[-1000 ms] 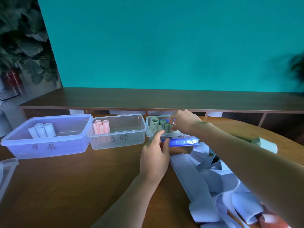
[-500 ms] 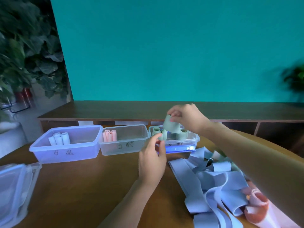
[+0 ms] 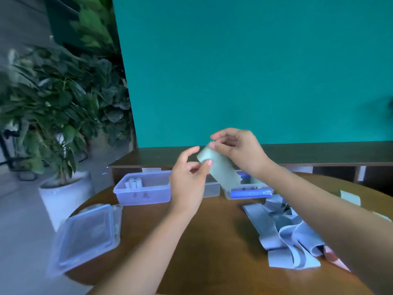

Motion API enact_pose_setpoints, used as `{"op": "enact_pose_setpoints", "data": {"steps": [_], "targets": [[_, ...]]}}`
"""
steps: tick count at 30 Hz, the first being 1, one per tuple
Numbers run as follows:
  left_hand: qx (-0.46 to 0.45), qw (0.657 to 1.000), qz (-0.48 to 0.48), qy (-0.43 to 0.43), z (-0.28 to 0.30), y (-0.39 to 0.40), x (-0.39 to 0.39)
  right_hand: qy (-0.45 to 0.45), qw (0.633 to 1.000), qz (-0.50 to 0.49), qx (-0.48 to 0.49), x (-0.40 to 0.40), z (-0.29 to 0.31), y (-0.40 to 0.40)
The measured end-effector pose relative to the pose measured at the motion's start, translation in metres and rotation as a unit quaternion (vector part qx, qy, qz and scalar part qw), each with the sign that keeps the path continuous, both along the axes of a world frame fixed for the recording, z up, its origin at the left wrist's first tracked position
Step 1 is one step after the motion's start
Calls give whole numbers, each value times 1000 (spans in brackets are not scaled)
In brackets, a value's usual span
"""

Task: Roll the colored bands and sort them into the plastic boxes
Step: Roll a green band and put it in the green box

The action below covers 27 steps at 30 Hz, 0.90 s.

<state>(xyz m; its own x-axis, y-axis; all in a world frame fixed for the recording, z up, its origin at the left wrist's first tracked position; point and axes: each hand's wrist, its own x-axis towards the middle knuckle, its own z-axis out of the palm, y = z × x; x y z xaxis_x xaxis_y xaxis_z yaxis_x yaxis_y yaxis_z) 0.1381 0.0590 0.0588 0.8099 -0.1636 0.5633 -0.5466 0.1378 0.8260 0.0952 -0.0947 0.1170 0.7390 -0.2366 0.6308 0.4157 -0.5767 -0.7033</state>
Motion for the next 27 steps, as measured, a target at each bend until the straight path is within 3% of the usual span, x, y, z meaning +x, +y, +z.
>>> {"op": "enact_pose_setpoints", "data": {"steps": [7,10,14,20,27], "targets": [[-22,998,7,54,-14,57,-21,21,999,18,34,-20,-53,45],[-3,996,2,84,-32,75,-25,106,993,12,55,-29,-92,60],[10,992,23,127,-52,91,-23,234,950,123,166,-45,-134,78],[50,982,12,182,-67,99,-18,192,955,66,216,-50,-151,82],[90,974,-1,206,-63,101,-26,116,964,85,222,-50,-134,82]]}}
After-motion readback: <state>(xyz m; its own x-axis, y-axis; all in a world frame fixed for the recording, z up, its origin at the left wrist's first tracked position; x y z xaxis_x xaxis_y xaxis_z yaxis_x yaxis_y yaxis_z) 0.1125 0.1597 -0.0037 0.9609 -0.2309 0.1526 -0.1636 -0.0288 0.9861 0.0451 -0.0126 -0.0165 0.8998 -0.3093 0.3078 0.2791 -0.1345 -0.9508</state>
